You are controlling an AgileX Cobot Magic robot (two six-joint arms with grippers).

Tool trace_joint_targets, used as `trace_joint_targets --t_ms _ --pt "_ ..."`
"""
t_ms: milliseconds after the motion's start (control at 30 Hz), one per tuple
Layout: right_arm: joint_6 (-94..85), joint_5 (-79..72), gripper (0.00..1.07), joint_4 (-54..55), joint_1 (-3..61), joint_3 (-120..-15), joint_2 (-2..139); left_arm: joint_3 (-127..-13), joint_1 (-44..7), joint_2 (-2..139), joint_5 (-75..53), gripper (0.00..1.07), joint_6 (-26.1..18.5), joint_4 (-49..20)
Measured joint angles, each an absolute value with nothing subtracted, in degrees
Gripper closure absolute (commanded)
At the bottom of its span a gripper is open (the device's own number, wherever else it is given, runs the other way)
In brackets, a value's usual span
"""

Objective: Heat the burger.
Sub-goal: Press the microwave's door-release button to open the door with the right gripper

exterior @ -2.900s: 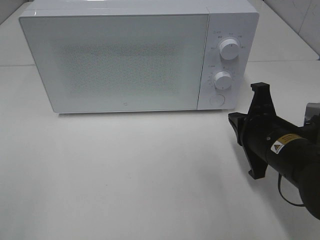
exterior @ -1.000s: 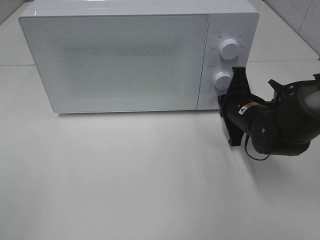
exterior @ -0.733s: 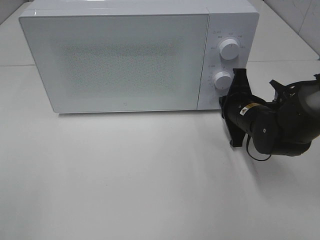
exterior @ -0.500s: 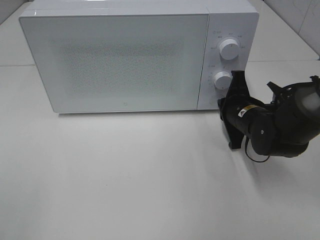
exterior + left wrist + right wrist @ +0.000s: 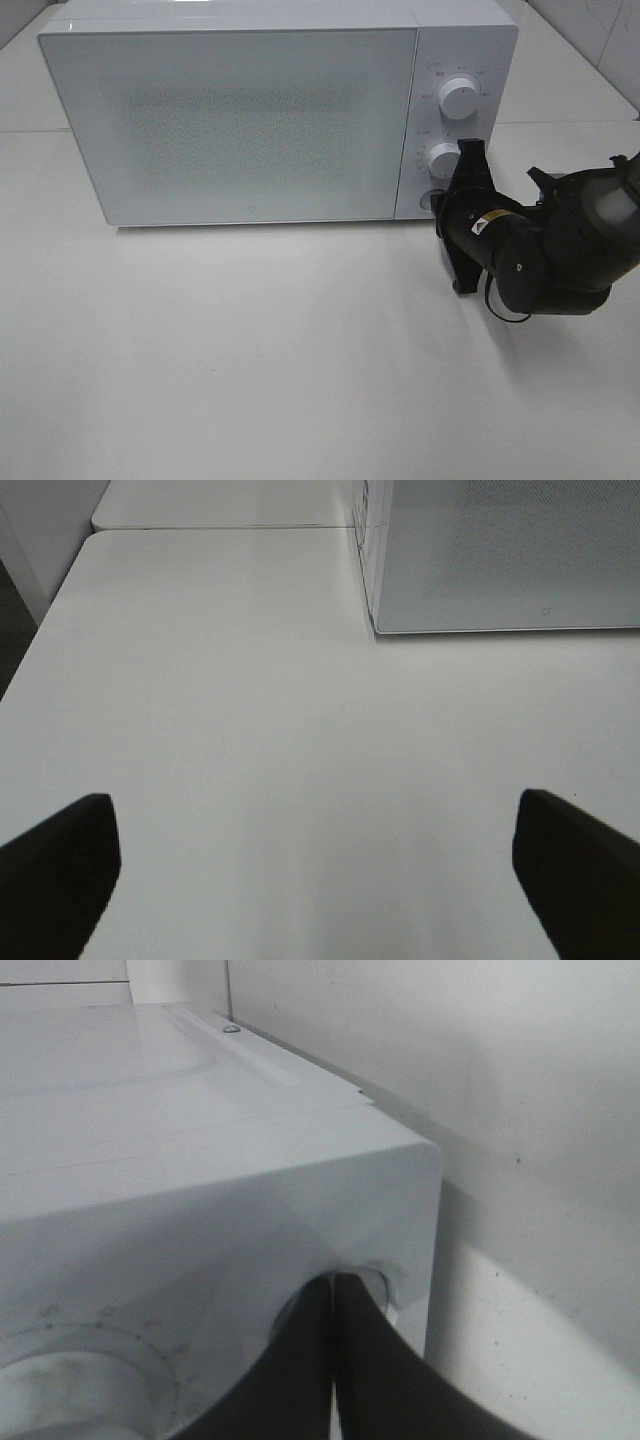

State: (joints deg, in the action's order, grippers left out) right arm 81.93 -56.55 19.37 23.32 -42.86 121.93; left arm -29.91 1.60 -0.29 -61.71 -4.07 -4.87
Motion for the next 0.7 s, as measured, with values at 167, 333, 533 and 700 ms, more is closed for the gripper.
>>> trace_joint_targets --t_ms 167,333,533,700 --pt "81.53 -56.72 1.07 19.77 23.55 -43.37 122.10 -29.91 1.60 -0.29 -61.71 0.07 -4.07 -4.87" --pt "80.04 -56.44 1.07 22.12 24.06 -44.23 122.56 -29.91 1.60 -0.29 -61.71 0.07 -4.07 -4.87" --pt "77.23 -55.52 1.07 24.87 24.52 -45.09 122.61 -29.91 1.60 -0.29 -61.71 0.07 -4.07 -4.87" --pt "74.60 -54.14 1.07 27.27 24.81 -46.18 122.61 -29.91 1.60 -0.29 -61.71 0.07 -4.07 -4.87"
